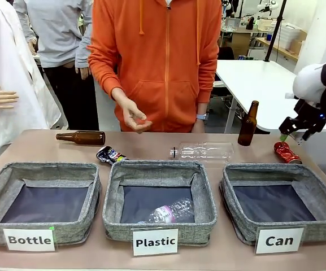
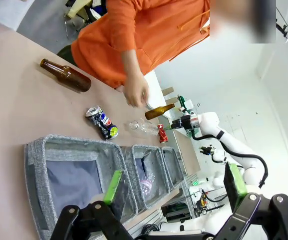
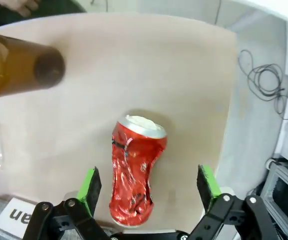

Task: Sort the can waste into the basket.
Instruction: Pick up the can waste from the table and place it in the right Fabric basket.

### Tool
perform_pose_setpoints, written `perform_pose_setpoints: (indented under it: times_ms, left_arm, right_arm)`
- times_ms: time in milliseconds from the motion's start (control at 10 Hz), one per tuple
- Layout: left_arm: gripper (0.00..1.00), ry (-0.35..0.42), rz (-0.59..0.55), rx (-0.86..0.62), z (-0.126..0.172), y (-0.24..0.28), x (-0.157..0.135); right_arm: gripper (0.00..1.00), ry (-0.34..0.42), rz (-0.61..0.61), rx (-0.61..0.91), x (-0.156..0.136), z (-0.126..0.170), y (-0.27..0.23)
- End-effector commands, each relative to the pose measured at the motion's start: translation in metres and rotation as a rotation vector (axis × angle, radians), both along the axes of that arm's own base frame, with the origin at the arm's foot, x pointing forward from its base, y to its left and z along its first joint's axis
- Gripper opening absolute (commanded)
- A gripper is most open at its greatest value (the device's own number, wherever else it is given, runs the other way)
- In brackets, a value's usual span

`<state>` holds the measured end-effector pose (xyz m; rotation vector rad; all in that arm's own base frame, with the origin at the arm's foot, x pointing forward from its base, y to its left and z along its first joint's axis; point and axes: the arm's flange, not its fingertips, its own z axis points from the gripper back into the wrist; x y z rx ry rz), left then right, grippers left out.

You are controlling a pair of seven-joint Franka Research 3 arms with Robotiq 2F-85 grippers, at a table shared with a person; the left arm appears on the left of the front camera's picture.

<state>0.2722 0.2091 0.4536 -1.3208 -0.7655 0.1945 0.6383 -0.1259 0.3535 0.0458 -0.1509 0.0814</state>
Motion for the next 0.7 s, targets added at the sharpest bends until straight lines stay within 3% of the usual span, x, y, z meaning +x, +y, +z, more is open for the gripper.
perform_pose_setpoints:
  times_ms: [0, 300, 600]
  left_arm:
    - [1.0, -0.012, -0.012, 0.01, 0.001, 0.0, -0.003]
    - [1.0, -0.012, -0.012, 0.01, 0.001, 0.0, -0.003]
    - [1.0, -0.012, -0.012, 0.01, 0.001, 0.0, -0.003]
  right_arm:
    - [1.0, 0.054, 0.004, -0.026, 0.018, -0.009, 0.001]
    - [1.0, 0.116, -0.02, -0.043, 0.022, -0.042, 0.002]
    - [1.0, 0.135, -0.028, -0.054, 0.023, -0.047, 0.005]
